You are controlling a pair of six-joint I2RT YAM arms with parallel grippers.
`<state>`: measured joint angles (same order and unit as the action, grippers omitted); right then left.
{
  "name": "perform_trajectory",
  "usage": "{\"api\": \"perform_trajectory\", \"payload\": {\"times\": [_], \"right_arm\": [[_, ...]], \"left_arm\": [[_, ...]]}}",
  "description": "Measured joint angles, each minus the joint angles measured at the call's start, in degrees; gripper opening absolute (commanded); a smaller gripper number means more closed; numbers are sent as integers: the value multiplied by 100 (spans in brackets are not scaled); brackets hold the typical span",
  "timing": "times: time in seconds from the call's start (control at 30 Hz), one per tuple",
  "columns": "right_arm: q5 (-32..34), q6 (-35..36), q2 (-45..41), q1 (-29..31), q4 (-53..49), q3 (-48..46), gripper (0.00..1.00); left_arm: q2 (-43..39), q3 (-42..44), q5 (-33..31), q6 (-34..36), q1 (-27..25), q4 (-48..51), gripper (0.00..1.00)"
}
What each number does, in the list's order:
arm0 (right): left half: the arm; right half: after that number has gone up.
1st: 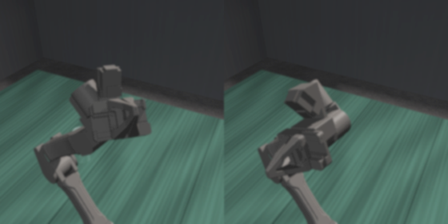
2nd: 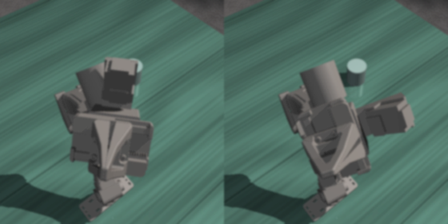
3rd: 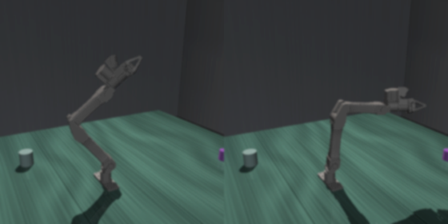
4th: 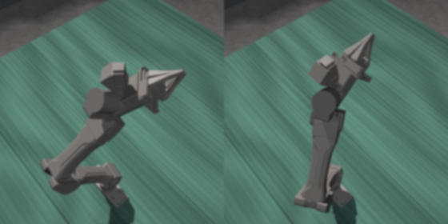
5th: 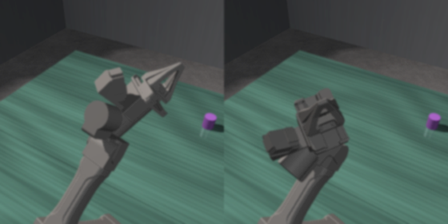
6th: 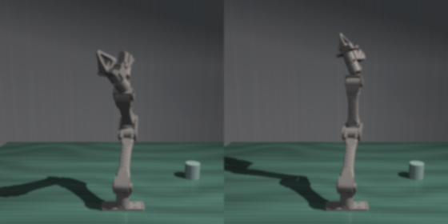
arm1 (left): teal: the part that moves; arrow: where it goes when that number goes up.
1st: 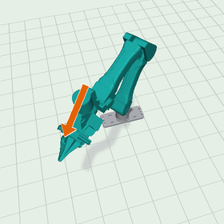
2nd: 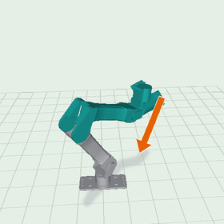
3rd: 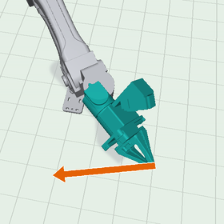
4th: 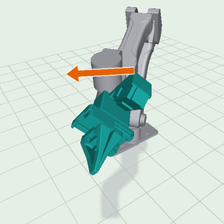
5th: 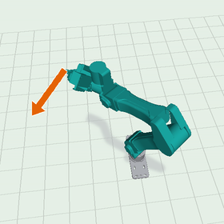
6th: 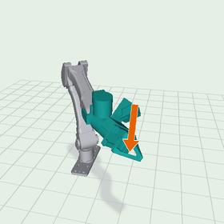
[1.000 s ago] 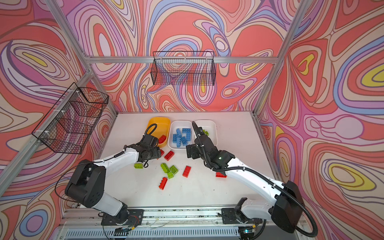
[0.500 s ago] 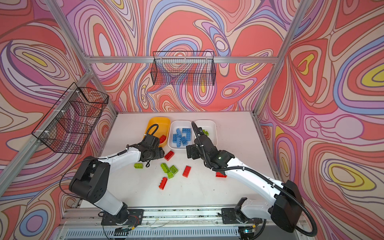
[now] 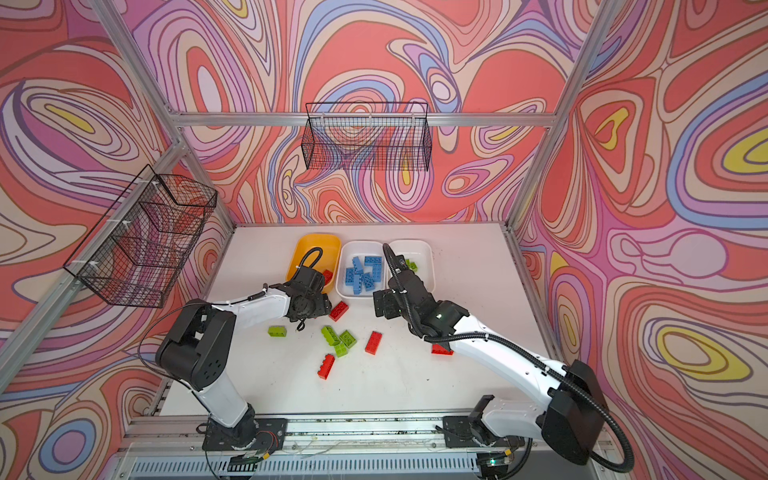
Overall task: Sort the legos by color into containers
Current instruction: 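Withdraw the right gripper while the left gripper lowers toward red bricks near the yellow tub, then close the left gripper on a red brick beside the yellow tub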
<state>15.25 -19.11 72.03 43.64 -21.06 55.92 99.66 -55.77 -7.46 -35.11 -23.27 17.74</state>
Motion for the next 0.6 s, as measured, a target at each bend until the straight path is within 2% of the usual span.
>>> {"api": "perform_trajectory", "payload": {"times": [0.6], "right_arm": [[-2,-13,87,-20,-44,0,98]], "left_arm": [[302,-348,2,540,-90,85,53]]}}
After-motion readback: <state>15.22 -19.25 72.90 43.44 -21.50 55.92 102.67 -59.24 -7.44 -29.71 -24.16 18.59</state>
